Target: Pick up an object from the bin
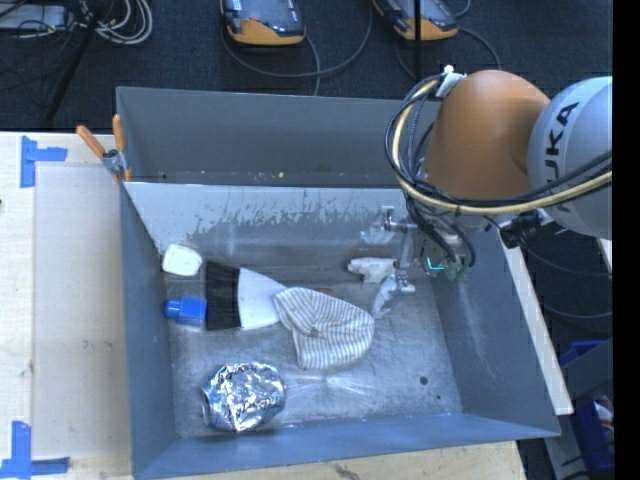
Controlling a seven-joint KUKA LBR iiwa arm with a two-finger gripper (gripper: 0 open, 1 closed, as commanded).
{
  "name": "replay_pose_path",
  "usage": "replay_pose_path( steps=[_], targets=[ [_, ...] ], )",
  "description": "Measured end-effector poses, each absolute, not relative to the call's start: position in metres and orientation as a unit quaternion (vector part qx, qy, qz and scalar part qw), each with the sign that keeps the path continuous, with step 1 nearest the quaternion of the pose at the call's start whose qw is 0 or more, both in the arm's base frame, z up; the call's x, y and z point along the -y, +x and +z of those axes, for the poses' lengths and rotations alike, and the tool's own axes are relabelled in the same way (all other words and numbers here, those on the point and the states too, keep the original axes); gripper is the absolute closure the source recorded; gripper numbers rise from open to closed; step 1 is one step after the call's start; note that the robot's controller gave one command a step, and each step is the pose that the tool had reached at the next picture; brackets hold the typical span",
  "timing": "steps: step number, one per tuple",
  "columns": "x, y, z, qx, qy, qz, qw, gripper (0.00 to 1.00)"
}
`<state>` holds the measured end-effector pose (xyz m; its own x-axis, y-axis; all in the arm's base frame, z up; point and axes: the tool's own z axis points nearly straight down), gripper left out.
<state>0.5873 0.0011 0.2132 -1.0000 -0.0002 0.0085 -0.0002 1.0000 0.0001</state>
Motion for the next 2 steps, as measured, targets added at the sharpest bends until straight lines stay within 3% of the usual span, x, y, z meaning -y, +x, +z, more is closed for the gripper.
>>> replay_pose_path(
  steps=[1,2],
  targets=[
    [-0.001,0.589,0.218,1.000,0.000,0.000,0.000,0.00],
    [-0.017,0.576,0.134,0.999,0.038,0.000,-0.002,0.00]
  ],
)
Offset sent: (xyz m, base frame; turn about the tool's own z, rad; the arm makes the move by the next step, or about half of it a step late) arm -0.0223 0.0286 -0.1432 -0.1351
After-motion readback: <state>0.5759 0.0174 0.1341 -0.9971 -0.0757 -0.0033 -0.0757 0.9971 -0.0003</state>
